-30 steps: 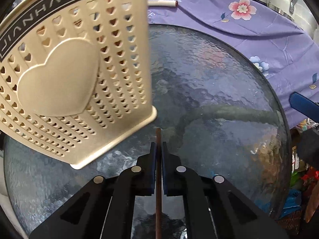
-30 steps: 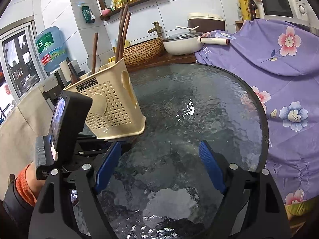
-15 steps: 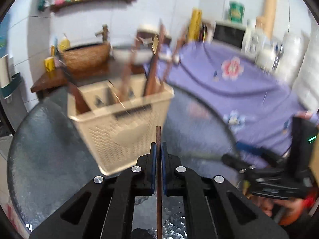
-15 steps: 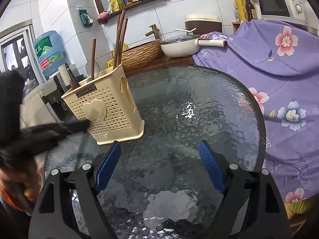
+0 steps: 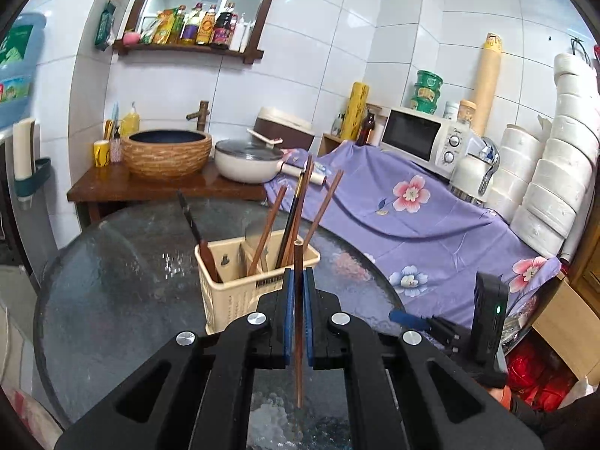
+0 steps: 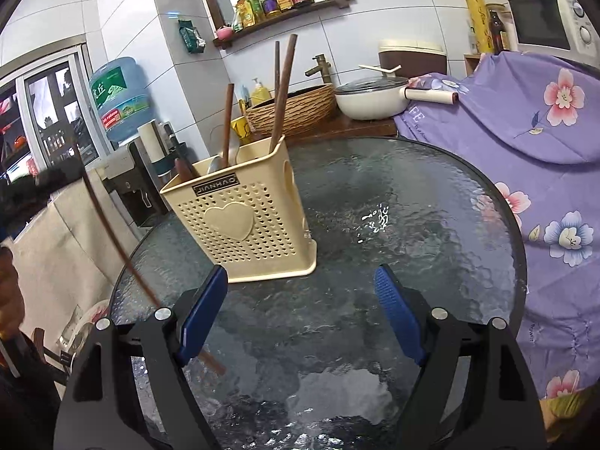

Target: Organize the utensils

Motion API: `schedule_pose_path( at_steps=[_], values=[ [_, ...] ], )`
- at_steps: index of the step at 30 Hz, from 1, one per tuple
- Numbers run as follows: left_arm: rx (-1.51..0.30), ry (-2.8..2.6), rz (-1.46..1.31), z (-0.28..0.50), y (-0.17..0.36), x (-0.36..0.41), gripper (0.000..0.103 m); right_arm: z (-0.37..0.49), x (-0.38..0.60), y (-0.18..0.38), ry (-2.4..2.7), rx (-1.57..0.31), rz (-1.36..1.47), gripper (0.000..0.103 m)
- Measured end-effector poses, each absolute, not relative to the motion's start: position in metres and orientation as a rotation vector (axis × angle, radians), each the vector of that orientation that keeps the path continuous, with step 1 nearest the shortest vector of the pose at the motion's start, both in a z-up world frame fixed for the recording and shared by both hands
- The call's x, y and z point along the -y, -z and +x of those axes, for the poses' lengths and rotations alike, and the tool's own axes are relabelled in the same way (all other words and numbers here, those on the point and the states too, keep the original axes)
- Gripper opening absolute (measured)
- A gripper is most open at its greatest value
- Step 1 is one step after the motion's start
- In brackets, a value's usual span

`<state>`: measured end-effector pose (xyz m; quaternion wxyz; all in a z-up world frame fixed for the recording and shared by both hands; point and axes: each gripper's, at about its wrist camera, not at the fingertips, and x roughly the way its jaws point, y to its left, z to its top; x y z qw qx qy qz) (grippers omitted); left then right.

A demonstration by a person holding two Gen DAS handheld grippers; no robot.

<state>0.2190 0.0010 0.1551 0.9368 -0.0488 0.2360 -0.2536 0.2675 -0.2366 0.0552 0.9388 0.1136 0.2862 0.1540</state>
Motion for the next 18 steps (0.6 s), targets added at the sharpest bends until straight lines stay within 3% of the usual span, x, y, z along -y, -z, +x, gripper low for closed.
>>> schedule_pose_path(
  at_steps=[8, 18],
  values=[
    [-0.413, 0.515, -0.035, 0.237, -0.195, 0.011, 0.005, 0.263, 0.237, -0.055, -0.296, -0.589, 0.226, 0.08],
    [-0.27, 0.453, -0.015, 0.255, -0.285, -0.006, 0.005, 0.265, 0.235, -0.054, -0.302, -0.602, 0.216, 0.08]
  ],
)
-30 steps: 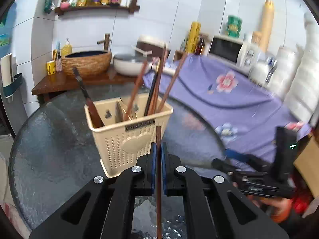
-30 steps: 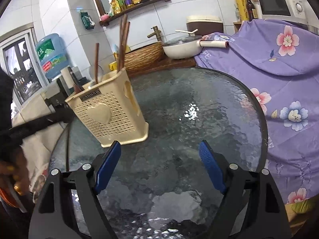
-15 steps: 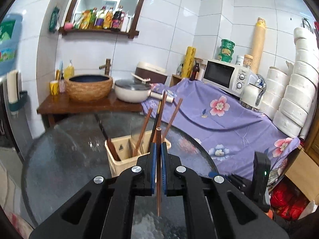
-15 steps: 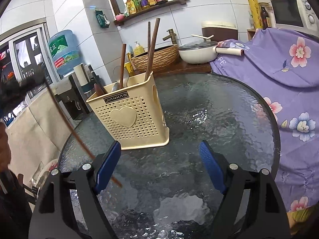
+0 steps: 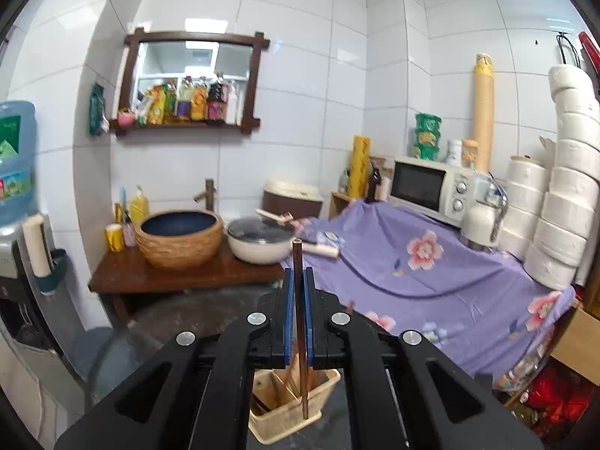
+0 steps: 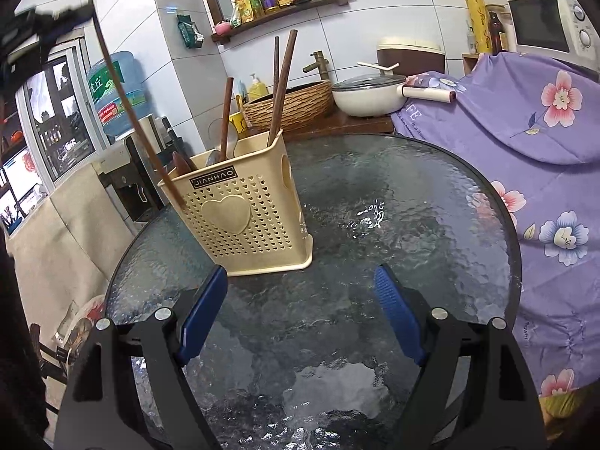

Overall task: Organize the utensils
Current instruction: 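Open the left gripper to release the chopstick in the holder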

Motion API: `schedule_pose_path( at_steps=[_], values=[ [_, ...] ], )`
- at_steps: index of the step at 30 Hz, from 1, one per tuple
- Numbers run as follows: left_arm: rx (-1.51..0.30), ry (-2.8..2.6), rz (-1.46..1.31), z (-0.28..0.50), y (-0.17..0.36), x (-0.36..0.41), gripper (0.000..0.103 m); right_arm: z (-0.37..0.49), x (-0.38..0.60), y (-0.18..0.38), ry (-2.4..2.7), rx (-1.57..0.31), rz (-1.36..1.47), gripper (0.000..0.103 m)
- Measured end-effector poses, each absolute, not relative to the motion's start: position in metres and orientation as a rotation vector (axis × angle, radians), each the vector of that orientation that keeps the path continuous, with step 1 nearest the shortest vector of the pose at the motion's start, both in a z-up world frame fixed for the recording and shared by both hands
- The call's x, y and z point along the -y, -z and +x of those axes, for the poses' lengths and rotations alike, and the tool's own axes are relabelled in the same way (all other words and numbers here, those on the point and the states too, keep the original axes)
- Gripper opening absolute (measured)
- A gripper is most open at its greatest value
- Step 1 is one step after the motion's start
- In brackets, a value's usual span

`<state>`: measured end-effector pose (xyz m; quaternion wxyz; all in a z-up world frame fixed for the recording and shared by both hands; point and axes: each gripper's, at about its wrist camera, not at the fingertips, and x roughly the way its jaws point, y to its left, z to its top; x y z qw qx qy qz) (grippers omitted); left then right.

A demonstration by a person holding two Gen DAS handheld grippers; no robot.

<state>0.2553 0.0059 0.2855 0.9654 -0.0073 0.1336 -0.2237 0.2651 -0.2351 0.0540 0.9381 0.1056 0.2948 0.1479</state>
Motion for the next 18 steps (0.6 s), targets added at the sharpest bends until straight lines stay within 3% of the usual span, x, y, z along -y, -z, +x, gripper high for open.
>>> schedule_pose_path(
  at_steps=[7, 18],
  values=[
    [-0.313, 0.379, -0.044, 0.299, -0.276, -0.01, 0.005, 0.268, 0.226, -0.048, -0.318, -0.618, 0.213, 0.08],
    [-0.535, 0.365, -0.088, 0.344, -0.166, -0.009, 0.005, 0.266, 0.225, -0.037, -0.313, -0.644, 0.217, 0.08]
  ],
)
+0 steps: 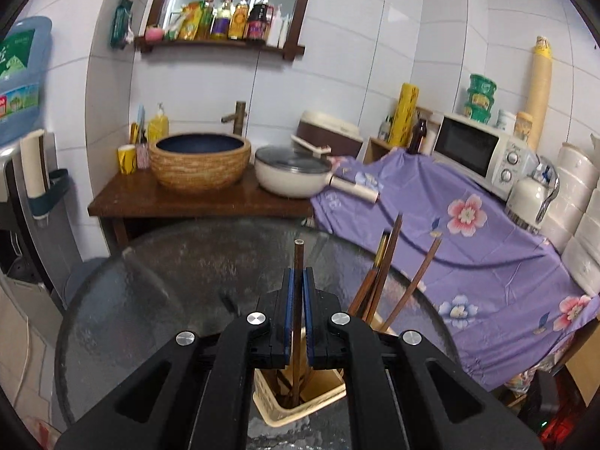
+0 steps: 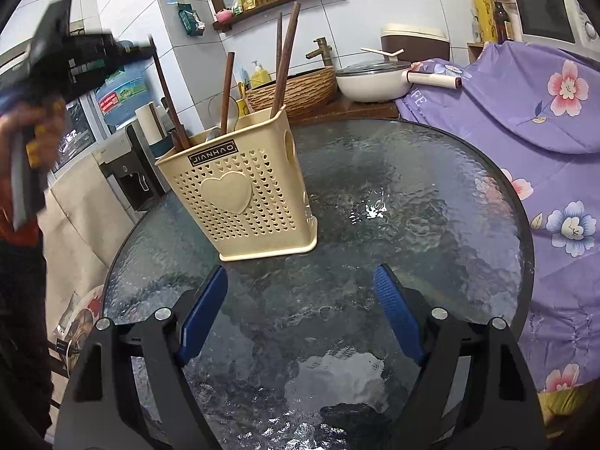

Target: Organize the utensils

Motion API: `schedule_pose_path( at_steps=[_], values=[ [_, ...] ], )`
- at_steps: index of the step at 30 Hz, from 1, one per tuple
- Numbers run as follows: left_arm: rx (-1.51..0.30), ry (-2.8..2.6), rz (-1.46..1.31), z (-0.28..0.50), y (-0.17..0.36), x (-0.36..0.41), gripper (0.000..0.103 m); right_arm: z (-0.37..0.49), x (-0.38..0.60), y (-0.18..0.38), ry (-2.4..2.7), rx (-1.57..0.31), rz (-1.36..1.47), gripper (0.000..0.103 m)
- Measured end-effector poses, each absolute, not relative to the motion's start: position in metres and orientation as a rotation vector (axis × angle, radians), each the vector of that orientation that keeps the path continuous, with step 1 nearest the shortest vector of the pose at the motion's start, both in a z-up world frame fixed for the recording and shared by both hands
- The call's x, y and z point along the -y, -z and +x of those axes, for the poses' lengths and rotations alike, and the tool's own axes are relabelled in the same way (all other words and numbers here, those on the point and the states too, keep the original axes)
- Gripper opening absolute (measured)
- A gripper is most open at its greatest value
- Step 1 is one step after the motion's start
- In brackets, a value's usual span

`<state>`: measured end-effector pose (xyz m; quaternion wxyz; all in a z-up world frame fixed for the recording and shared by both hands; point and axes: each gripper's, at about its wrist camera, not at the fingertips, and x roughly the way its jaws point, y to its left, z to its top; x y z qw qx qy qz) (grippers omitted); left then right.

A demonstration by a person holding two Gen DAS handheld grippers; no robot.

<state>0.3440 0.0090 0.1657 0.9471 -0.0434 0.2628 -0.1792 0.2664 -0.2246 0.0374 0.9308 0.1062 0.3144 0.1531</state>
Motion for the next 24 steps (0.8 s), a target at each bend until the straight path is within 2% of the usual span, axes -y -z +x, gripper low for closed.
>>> schedule_pose_path(
  at_steps=[1, 3, 5, 7, 9, 11, 14, 19, 24],
  values=[
    [-0.542, 0.363, -0.088, 0.343, -0.158, -0.008, 0.006, 0.266, 0.225, -0.037, -0.314, -0.644, 0.22, 0.08],
    [-0.559, 0.367, -0.084, 0.34, -0.146, -0.007, 0.016, 0.266, 0.224, -0.035, -0.318, -0.645, 0.221, 0.08],
    [-0.544, 0.345, -0.087, 0.33, -0.138, -0.008, 0.052, 0.266, 0.222, -0.034, -0.323, -0.644, 0.218, 0.08],
    [-0.504, 0.323, -0.089, 0.314, -0.134, -0.01, 0.067, 0.264, 0.221, -0.033, -0.325, -0.637, 0.212, 0.08],
    [-0.469, 0.293, -0.078, 0.298, -0.131, -0.011, 0.073, 0.262, 0.222, -0.032, -0.328, -0.629, 0.213, 0.084],
    [-0.431, 0.242, -0.061, 0.276, -0.124, -0.013, 0.088, 0.26, 0.225, -0.032, -0.329, -0.621, 0.218, 0.084],
    [-0.364, 0.173, -0.027, 0.241, -0.11, -0.014, 0.097, 0.256, 0.227, -0.031, -0.333, -0.61, 0.217, 0.088],
    [-0.321, 0.092, 0.013, 0.191, -0.08, -0.013, 0.097, 0.228, 0.22, -0.039, -0.332, -0.5, 0.145, 0.097],
    [-0.344, 0.048, -0.062, 0.146, -0.05, -0.027, 0.097, 0.188, 0.209, -0.049, -0.321, -0.354, 0.035, 0.097]
  ],
)
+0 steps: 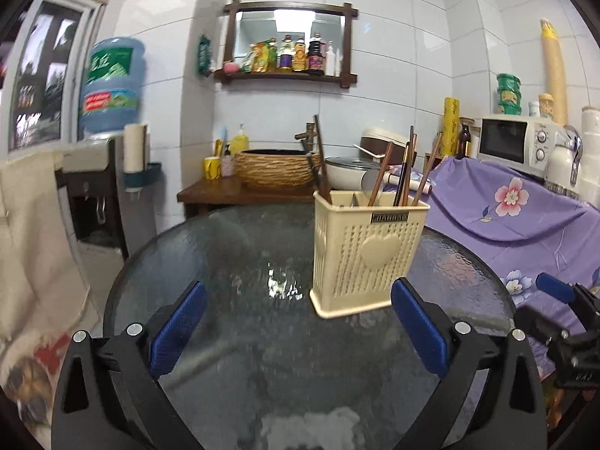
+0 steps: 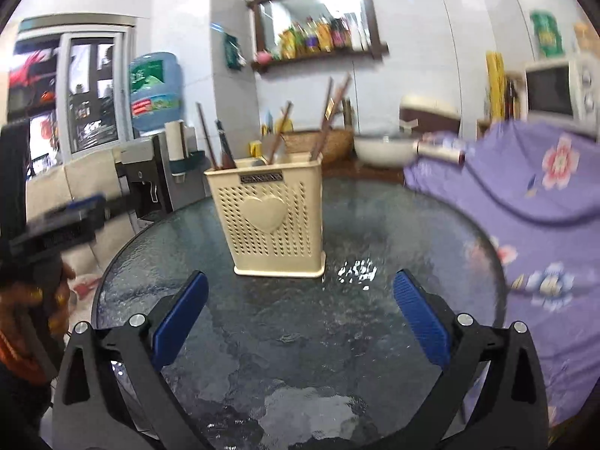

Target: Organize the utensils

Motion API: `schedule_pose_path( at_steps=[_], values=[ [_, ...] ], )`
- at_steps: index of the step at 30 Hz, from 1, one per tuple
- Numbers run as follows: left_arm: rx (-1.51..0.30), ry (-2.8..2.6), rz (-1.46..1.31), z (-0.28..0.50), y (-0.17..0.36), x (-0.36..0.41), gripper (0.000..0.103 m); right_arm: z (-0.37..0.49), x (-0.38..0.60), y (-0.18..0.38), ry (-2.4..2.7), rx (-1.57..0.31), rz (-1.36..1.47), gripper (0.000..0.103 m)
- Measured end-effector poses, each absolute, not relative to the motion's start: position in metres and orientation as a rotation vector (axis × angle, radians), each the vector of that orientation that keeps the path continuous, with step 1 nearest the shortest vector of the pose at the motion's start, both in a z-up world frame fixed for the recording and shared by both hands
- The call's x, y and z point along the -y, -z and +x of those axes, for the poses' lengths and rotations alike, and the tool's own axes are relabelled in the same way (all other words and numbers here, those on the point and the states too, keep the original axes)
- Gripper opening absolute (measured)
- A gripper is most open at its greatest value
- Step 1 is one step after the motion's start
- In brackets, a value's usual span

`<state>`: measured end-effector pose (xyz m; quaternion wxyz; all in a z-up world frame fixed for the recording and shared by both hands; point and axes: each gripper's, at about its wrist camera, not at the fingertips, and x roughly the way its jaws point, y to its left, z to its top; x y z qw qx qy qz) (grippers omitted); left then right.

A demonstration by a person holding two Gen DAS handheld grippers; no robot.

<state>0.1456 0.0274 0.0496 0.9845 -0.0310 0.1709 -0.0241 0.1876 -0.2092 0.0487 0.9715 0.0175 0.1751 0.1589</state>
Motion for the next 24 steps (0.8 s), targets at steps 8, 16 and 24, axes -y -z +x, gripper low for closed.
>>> schedule_pose_path(
  at_steps=[8, 16, 24],
  values=[
    [-0.338, 0.021, -0.067, 0.088, -0.027, -0.035, 0.097, 0.139, 0.212, -0.05, -0.327, -0.29, -0.008, 0.097],
    [-0.339, 0.077, -0.057, 0.061, -0.019, -0.028, 0.097, 0.108, 0.21, -0.043, -0.353, -0.302, 0.031, 0.097],
    [-0.313, 0.071, -0.041, 0.051, -0.023, -0.024, 0.097, 0.094, 0.206, -0.047, -0.371, -0.276, 0.018, 0.097]
  ],
)
